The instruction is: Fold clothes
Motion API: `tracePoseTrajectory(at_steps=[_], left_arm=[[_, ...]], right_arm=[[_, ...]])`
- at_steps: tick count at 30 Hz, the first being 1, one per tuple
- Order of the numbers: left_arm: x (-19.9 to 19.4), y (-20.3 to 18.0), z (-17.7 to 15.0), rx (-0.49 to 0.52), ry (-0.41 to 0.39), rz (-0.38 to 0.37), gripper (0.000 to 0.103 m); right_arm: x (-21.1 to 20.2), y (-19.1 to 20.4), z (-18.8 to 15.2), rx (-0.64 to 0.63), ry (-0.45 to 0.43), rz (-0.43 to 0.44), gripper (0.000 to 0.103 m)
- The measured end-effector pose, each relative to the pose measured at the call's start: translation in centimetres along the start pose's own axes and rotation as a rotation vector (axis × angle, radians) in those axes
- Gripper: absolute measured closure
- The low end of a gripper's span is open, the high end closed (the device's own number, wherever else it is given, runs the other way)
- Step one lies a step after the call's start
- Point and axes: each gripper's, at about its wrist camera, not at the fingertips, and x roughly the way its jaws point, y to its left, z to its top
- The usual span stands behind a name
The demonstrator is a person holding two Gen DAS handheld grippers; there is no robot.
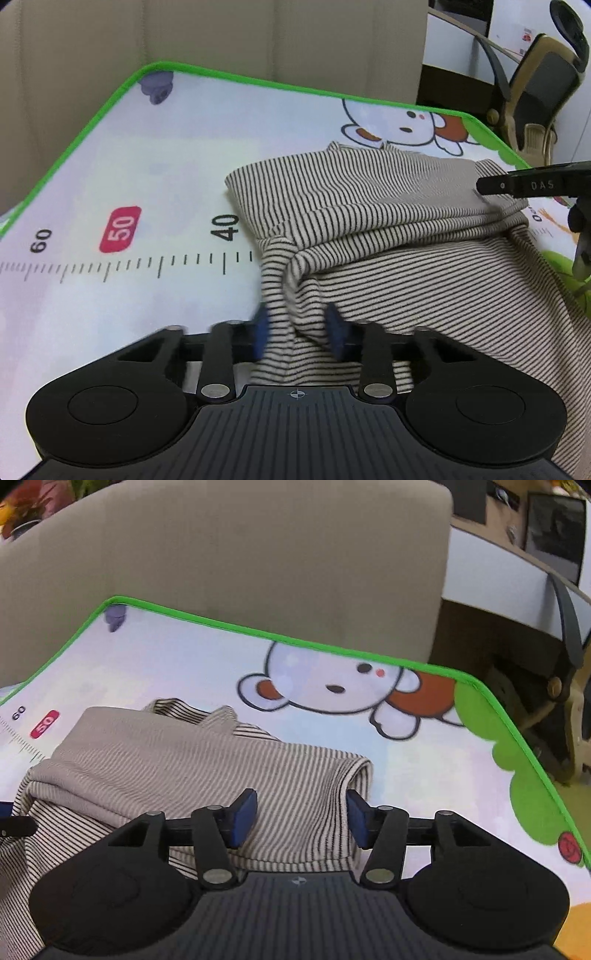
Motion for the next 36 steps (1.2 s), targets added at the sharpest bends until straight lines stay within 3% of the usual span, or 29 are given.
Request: tracePoseTrajectory(at_steps=[5, 9, 13, 16, 18, 21, 23, 26, 30, 33, 36], left_arm=[[-1.7, 0.2, -1.4, -0.085, 0.044, 0.009, 0.091], [-3.2, -0.1, -2.8, -0.082, 0.062, 0.057, 0.092], [-3.8, 0.6, -2.5, -0.075, 0.060, 0.114, 0.091], [-3.9, 1.2, -1.6, -0.100, 0.026, 0.146, 0.089], [-4.0, 1.6, -0.9, -0.106, -0.011, 0.192, 0.089], [-4.2, 2.4, 0.4, -0.152, -0.035, 0.174, 0.087], [-4.5, 2.6, 1.1, -0.166, -0.059, 0.150, 0.078], [-4.9, 1.2, 1.5, -0.106, -0.101, 0.112, 0.059], [-4.4, -0.6, 1.3, -0.042, -0.096, 0.078, 0.049], [-3.8, -1.0, 1.1, -0.026, -0.069, 0.053, 0.038], [-3.4, -1.1, 0.8, -0.020, -0.053, 0.056, 0.035]], right_arm=[[-0.9, 0.8, 0.1, -0.039, -0.022, 0.025, 0.048], [-2.0, 1.0, -0.2, -0.040, -0.031, 0.056, 0.048], [-3.9, 1.3, -2.2, -0.007, -0.027, 0.146, 0.048], [-3.5, 1.8, -4.7, 0.003, 0.075, 0.173, 0.046], [-3.3, 2.3, -5.7, -0.018, 0.096, 0.172, 0.043], [-3.3, 3.2, -7.0, -0.065, 0.099, 0.163, 0.033], [-3.3, 3.3, -7.0, -0.059, 0.095, 0.159, 0.033], [-3.5, 2.7, -5.8, -0.051, 0.060, 0.124, 0.036], [-3.3, 0.1, -2.2, -0.082, -0.081, -0.105, 0.041], [-3.2, -4.1, 0.4, 0.072, -0.133, -0.207, 0.041], [-3.6, -6.4, 0.7, 0.156, -0.150, -0.180, 0.041]])
